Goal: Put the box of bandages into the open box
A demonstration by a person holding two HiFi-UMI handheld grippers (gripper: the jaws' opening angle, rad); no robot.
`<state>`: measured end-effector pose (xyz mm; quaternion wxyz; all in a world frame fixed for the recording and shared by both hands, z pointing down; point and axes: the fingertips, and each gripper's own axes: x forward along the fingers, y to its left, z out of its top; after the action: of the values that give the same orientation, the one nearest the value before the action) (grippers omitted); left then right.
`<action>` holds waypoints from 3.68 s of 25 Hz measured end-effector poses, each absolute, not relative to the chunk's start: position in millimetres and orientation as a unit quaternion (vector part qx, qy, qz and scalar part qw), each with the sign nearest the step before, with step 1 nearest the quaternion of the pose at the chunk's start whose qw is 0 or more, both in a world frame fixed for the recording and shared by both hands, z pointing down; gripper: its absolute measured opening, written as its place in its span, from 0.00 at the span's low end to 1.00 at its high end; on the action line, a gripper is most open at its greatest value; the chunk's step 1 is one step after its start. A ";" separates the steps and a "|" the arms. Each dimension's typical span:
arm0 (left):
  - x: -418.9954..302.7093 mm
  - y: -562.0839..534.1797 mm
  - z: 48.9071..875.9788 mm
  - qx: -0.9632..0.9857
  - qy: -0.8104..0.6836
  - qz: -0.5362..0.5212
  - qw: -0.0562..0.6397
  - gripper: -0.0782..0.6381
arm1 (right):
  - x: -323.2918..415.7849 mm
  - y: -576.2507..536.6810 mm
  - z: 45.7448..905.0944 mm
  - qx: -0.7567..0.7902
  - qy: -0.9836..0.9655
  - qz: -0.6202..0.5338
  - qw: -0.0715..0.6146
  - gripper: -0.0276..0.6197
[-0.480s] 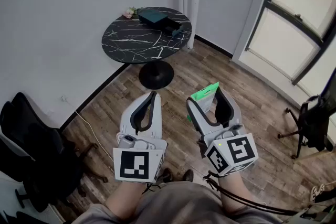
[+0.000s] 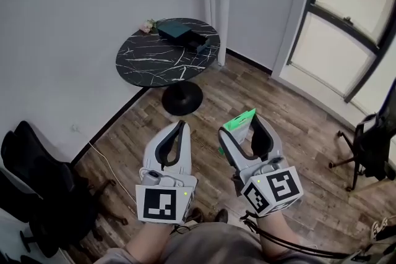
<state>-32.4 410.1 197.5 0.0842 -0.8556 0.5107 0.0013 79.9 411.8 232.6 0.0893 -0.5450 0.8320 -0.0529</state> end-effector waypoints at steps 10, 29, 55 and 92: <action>-12.6 380.6 211.2 -0.852 0.517 -0.005 0.077 0.11 | 96.5 377.2 245.1 -0.531 0.840 -0.067 0.086 0.60; -45.0 126.6 220.7 -0.855 0.515 0.005 0.071 0.11 | 65.0 123.7 255.2 -0.532 0.841 -0.066 0.071 0.60; 7.3 -119.2 256.1 -0.842 0.537 -0.032 0.040 0.11 | 111.5 -125.8 281.6 -0.504 0.858 -0.092 0.051 0.59; -69.0 -296.2 264.2 -0.768 0.639 -0.022 0.027 0.11 | 38.3 -333.3 323.8 -0.395 0.914 -0.091 -0.021 0.60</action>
<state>-69.0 -296.2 264.2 0.0265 -0.7681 0.6395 -0.0217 38.3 -333.3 323.8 -0.0206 -0.3949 0.9140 -0.0912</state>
